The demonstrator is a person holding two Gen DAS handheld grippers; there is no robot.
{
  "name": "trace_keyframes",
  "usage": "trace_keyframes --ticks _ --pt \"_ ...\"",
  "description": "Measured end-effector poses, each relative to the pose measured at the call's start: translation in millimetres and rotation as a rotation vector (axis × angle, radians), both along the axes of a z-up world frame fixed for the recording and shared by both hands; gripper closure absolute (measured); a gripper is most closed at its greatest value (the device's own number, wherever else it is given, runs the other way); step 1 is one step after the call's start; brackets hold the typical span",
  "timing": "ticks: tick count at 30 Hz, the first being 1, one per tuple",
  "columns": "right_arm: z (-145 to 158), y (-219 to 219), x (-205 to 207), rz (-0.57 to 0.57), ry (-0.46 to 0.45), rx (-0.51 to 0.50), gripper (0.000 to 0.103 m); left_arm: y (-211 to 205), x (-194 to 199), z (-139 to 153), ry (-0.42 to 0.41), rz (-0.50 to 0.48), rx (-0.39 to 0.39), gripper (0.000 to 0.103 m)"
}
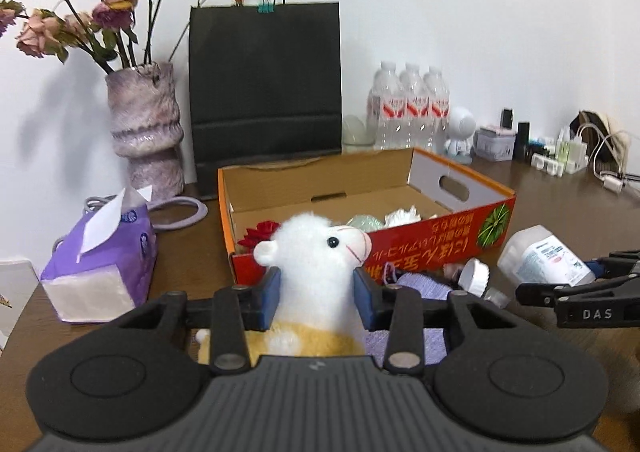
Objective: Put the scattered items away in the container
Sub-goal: 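Carry the cotton-bud box and plush sheep into the box and open both tools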
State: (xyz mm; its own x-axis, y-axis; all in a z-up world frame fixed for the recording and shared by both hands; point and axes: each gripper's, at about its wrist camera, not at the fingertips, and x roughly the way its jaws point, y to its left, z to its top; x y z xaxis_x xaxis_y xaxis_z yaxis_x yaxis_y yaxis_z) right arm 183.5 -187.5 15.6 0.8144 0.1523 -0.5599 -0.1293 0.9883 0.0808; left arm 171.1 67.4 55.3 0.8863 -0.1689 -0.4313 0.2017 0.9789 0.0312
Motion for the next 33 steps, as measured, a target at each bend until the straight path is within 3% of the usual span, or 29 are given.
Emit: trace_keyframes --ticks 18,33 --pt "34 -5 -3 0.084 -0.085 0.019 0.04 -21 -21 16 -0.057 0.085 -0.062 0.064" --pt "75 3 60 0.157 -0.162 0.058 0.04 -45 33 47 -0.137 0.115 -0.137 0.064"
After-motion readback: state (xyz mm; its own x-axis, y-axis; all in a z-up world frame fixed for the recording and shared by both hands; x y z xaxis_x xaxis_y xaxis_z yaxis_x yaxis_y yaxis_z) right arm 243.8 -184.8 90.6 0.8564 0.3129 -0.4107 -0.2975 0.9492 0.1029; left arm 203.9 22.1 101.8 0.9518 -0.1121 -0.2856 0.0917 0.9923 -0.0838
